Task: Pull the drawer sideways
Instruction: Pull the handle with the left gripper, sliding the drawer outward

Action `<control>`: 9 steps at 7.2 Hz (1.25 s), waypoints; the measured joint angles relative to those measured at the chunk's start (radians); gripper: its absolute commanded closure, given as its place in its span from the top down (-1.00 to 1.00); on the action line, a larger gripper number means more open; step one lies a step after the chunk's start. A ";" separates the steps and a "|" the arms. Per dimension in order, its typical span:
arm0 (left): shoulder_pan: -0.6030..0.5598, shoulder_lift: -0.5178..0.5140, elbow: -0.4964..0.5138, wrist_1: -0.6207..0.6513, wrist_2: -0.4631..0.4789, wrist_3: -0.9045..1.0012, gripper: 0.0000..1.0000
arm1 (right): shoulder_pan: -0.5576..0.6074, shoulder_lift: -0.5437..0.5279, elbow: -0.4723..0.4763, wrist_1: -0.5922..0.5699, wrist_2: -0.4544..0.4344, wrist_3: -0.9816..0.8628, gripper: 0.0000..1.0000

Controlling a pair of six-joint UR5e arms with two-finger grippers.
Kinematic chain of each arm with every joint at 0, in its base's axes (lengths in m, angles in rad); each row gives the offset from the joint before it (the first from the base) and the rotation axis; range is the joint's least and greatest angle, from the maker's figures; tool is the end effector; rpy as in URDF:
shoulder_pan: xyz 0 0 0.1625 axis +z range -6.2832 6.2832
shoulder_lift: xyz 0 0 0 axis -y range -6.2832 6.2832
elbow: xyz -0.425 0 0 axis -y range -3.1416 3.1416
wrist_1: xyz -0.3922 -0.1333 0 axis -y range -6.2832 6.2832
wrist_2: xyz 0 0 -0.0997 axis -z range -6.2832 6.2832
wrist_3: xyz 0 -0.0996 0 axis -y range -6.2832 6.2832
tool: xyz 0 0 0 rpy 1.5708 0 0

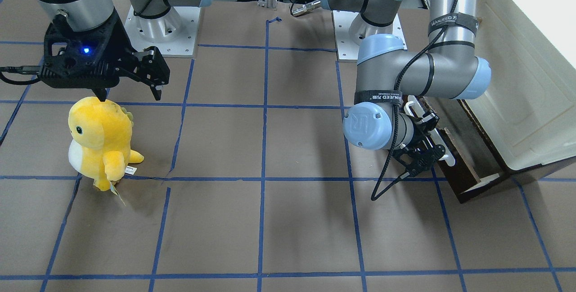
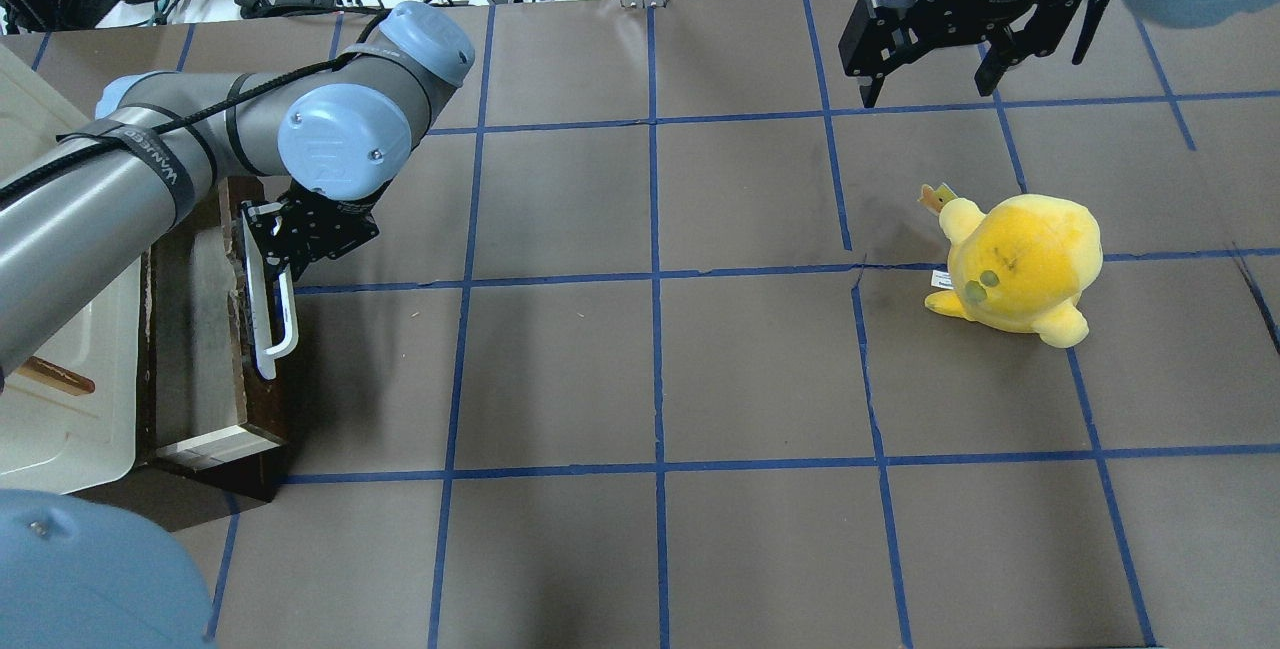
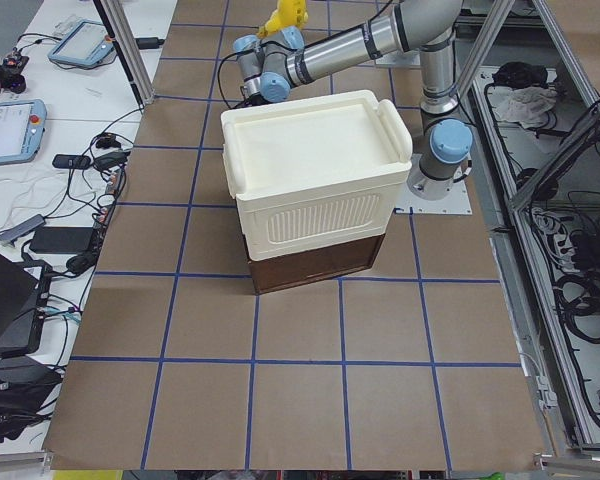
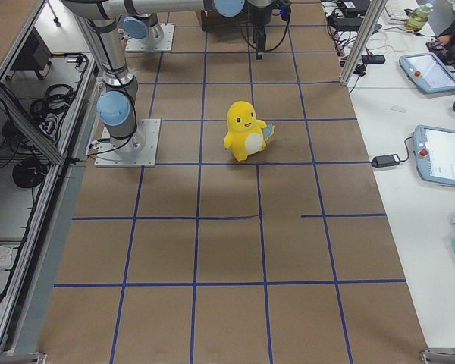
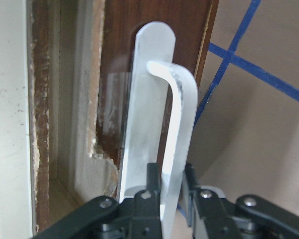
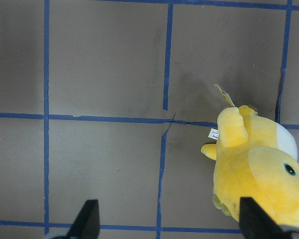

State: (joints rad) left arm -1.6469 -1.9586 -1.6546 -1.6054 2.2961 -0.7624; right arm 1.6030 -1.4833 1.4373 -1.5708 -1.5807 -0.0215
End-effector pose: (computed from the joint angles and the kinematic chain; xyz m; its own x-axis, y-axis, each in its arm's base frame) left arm -0.1097 -0.5544 0.2642 -0.5678 -0.3292 -0.7544 -0.4503 0.8915 -0.0501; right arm 0.1494 -0.5286 0.5090 -0.9985 -0.0532 0.0109 -0.0536 0.9975 -0.0458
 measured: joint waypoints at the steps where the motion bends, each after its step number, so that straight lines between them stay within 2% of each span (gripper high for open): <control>1: 0.000 0.002 0.000 -0.004 0.000 0.000 -1.00 | 0.000 0.000 0.000 0.000 0.000 0.000 1.00; 9: 0.002 0.024 -0.015 -0.036 0.009 0.004 -1.00 | 0.000 0.000 0.000 0.000 0.000 0.000 1.00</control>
State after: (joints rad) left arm -1.6450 -1.9350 -1.6699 -1.6414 2.3047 -0.7580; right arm 1.6030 -1.4833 1.4374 -1.5708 -1.5811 -0.0215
